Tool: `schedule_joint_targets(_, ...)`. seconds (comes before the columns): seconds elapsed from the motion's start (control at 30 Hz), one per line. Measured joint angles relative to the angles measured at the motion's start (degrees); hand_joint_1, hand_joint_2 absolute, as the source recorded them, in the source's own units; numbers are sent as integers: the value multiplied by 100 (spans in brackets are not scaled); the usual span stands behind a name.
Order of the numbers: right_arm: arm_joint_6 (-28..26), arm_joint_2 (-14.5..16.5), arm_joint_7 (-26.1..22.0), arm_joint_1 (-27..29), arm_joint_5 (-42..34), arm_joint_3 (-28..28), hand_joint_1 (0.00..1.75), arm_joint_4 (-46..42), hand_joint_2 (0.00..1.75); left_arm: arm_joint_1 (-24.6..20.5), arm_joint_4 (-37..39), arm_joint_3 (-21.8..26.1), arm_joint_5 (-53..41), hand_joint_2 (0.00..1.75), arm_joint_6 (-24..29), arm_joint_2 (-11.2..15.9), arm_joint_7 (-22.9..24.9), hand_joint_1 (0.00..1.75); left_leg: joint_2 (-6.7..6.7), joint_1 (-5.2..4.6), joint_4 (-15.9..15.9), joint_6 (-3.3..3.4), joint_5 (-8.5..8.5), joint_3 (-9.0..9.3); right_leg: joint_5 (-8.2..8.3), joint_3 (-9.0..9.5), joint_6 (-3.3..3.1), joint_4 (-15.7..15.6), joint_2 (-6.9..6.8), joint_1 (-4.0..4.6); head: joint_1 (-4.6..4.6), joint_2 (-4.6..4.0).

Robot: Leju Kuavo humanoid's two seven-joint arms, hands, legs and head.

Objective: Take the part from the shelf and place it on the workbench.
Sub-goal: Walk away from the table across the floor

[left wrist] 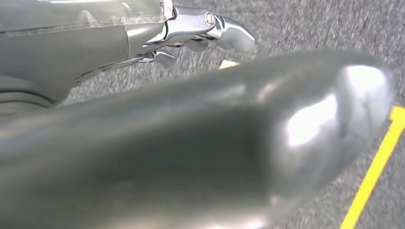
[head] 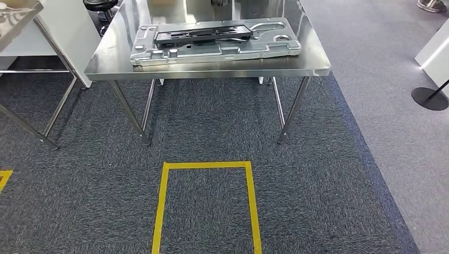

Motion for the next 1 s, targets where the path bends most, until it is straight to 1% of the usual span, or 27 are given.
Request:
schedule_joint_targets(0.03,7,5,-4,-1,-13,-11,0,7,0,10,0,1,2,0,10,1,10,0,-12,9,157,-33,-189,-66,63,-72,-38,-9,-11,-13,-11,0)
schedule_joint_targets(0.07,13,10,-14,-6,-30,-23,0,13,0,14,0,1,5,0,23,1,25,0,-22,29,427,-64,-472,-151,123,-149,-66,-10,-20,-15,-19,-1)
schedule_joint_targets(0.1,14,10,-28,-3,-49,-39,0,13,0,19,0,1,8,0,39,-2,45,0,-24,41,796,-94,-755,-241,179,-228,-81,-9,-22,-10,-32,-1)
schedule_joint_targets(0.13,6,10,-46,1,-70,-57,0,14,0,22,0,2,11,0,60,-4,71,0,-24,54,1172,-116,-941,-312,234,-305,-84,-3,-23,-3,-37,-1)
schedule_joint_targets(0.17,-17,12,-69,5,-94,-79,0,15,0,24,0,2,16,0,84,-5,105,0,-24,61,1472,-130,-997,-342,292,-384,-83,7,-25,2,-37,-1)
schedule_joint_targets(0.2,-59,15,-92,7,-126,-109,0,17,0,25,0,3,20,0,112,-5,147,0,-24,63,1607,-131,-915,-294,345,-461,-78,23,-25,6,-40,-1)
schedule_joint_targets(0.23,-116,18,-114,7,-166,-145,0,18,0,25,0,4,24,0,138,-4,185,0,-25,64,1520,-120,-751,-144,391,-532,-69,42,-22,8,-41,-1)
schedule_joint_targets(0.27,-176,22,-134,7,-208,-188,0,19,0,23,0,5,27,0,161,-4,220,0,-25,62,1223,-97,-594,114,432,-593,-57,61,-20,11,-43,-1)
schedule_joint_targets(0.3,-229,30,-150,5,-249,-233,0,19,0,18,-1,6,28,0,178,-2,244,0,-25,58,787,-64,-527,448,467,-639,-41,79,-17,17,-42,-1)
schedule_joint_targets(0.33,-269,36,-160,4,-282,-275,0,18,0,9,-1,7,29,0,188,-1,257,0,-25,48,313,-31,-548,774,498,-672,-17,93,-17,27,-41,-1)
schedule_joint_targets(0.37,-295,41,-166,3,-308,-311,0,18,0,0,-1,7,25,0,195,0,266,0,-25,37,-55,-4,-617,1001,531,-697,12,106,-21,37,-38,0)
schedule_joint_targets(0.4,-314,44,-168,1,-337,-344,0,17,0,-8,-2,7,19,0,201,1,274,0,-24,23,-275,19,-686,1118,565,-716,45,113,-27,42,-36,0)
schedule_joint_targets(0.43,-326,44,-169,0,-390,-390,0,17,0,-8,-1,8,12,0,210,1,284,0,-25,18,-375,44,-703,1133,600,-733,83,116,-32,46,-34,0)
schedule_joint_targets(0.47,-337,44,-173,-2,-459,-445,0,17,0,0,-1,9,5,0,220,0,292,0,-17,27,-396,73,-678,1106,614,-750,114,132,-31,38,-35,0)
schedule_joint_targets(0.5,-357,44,-180,-3,-538,-512,0,17,0,7,-1,11,3,0,228,-1,300,0,-12,36,-413,110,-640,1086,567,-783,143,193,-21,32,-32,0)
schedule_joint_targets(0.53,-383,45,-192,-3,-617,-585,0,17,0,11,-1,12,2,0,234,-1,305,0,-4,48,-430,147,-601,1063,443,-857,170,356,-8,25,-19,0)
schedule_joint_targets(0.57,-408,48,-204,-2,-671,-648,0,18,0,10,-1,13,2,0,237,-1,307,0,3,50,-434,175,-569,1035,248,-981,192,647,4,11,-8,0)
schedule_joint_targets(0.63,-441,55,-231,10,-735,-750,0,20,0,10,0,16,3,0,242,3,312,0,5,31,-404,208,-535,958,-172,-1302,236,1427,15,-12,12,-1)
schedule_joint_targets(0.67,-449,56,-240,18,-747,-789,0,20,0,14,0,19,4,0,244,3,314,0,5,22,-380,212,-527,923,-284,-1409,252,1721,15,-22,13,-1)
schedule_joint_targets(0.7,-459,57,-248,25,-753,-826,0,21,44,19,0,20,4,0,248,3,316,0,3,17,-347,209,-525,890,-277,-1409,260,1802,15,-28,13,-1)
schedule_joint_targets(0.73,-468,57,-252,28,-756,-860,0,21,87,22,0,21,4,0,251,3,318,0,0,15,-310,203,-528,863,-165,-1298,258,1651,15,-32,13,-1)
schedule_joint_targets(0.77,-479,57,-257,27,-761,-890,0,21,131,23,0,22,3,0,251,3,319,0,-3,15,-276,191,-536,848,16,-1091,245,1298,15,-33,14,-1)
schedule_joint_targets(0.8,-490,57,-266,26,-776,-918,0,21,175,22,0,22,2,0,250,3,318,0,-5,15,-245,175,-549,836,168,-857,219,880,15,-31,14,0)
schedule_joint_targets(0.83,-498,57,-280,22,-805,-945,0,20,175,18,0,22,0,0,245,3,316,0,-5,5,-212,152,-562,823,269,-681,185,534,15,-21,13,0)
schedule_joint_targets(0.87,-505,58,-302,20,-852,-979,0,20,175,14,0,22,-4,0,237,3,313,0,-4,-4,-190,128,-568,809,310,-581,154,324,17,-9,10,0)
schedule_joint_targets(0.93,-514,59,-368,18,-990,-1079,0,21,175,7,0,22,-16,0,218,3,308,0,-1,-16,-180,76,-563,787,308,-562,98,227,20,15,7,0)
schedule_joint_targets(1.0,-531,64,-440,21,-1130,-1209,0,21,175,5,0,22,-34,0,205,4,308,0,-2,-18,-203,96,-551,789,329,-561,83,196,19,14,5,0)
